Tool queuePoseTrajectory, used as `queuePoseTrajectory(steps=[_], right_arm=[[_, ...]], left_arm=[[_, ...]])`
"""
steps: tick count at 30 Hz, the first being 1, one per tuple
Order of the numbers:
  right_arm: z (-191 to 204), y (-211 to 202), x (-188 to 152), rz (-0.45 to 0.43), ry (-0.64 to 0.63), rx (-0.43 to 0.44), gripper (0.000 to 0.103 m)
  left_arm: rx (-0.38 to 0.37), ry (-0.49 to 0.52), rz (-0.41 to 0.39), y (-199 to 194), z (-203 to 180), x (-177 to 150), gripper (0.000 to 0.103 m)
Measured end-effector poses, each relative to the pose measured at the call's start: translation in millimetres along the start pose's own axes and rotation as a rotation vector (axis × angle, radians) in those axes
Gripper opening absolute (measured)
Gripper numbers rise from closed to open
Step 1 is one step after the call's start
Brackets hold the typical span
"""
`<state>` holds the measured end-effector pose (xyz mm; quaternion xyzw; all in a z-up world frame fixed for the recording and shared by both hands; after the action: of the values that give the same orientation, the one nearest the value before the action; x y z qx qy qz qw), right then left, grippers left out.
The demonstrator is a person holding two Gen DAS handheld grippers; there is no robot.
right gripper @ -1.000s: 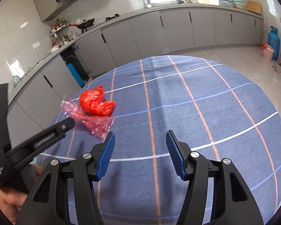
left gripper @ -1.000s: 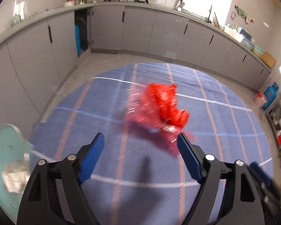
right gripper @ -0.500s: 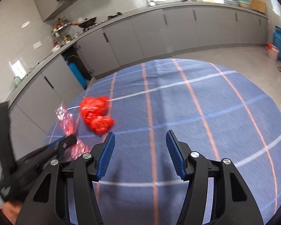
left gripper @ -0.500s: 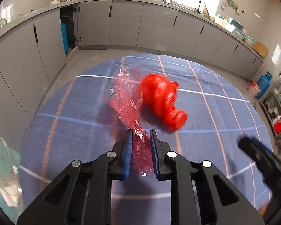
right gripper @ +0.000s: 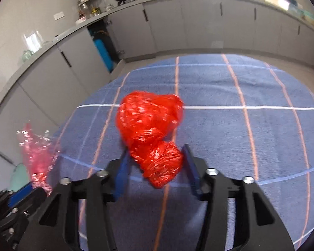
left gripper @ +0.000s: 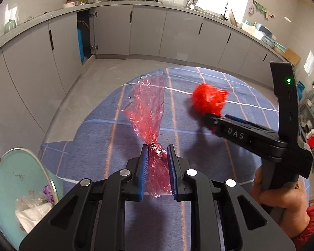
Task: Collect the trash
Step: 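Grasp the clear red-printed bag with the left tool while the right tool grasps the red bag, then carry the clear bag and red bag in both tools over the teal bin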
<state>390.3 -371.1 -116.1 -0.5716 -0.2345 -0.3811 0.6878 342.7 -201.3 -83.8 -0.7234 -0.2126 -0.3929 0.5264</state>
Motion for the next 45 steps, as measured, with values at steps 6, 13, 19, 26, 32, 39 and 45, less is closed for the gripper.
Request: queuePoseTrajectory(steps=[6,13,19,26,32,39,45], right_arm=[[4.6,-32.0,-9.7,-0.031,0.030,-0.002,0.030],[18.6,-97.5,-28.7,-0.090,0.082,0.024,0.030],[36.1,-142.3,-45.6,-0.134,0.099,0.059,0.030],[64.2,-166.2,-66.7,-0.136,0.104,0.088,0.030],[87.4,-178.1,-81.4,-0.129,0.090,0.115,0.031],[120.4,-183.8,-96.8,-0.113,0.062,0.162,0.030],[148.9,-187.8,-106.2,-0.103,0.017,0.206,0.031]], left_arm=[[0.021,0.003,-0.016,-13.7,4.7,-2.9,0.019],[0.030,0.009,-0.043,-45.2,3.2,-8.1,0.019],[0.039,0.010,-0.062,-79.5,7.8,-21.6,0.019],[0.052,-0.013,-0.073,-109.9,25.2,-39.4,0.019],[0.079,-0.036,-0.085,-130.7,45.6,-53.5,0.019],[0.124,-0.065,-0.099,-149.0,69.8,-64.9,0.019],[0.148,-0.087,-0.108,-161.0,85.0,-72.2,0.019]])
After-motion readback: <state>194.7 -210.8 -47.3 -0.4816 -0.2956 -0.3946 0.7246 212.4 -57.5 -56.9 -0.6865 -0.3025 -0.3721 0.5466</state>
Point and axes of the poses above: each gripper's, at about its wrist camera, not at the fingertips, and y roughly the way its jaws point, z to its left, x to its top, the point moved 2 cm from there along y, roughly the way its jaws point, and after that the axes turned 13 degrees about -z, right-handed, at the moved point
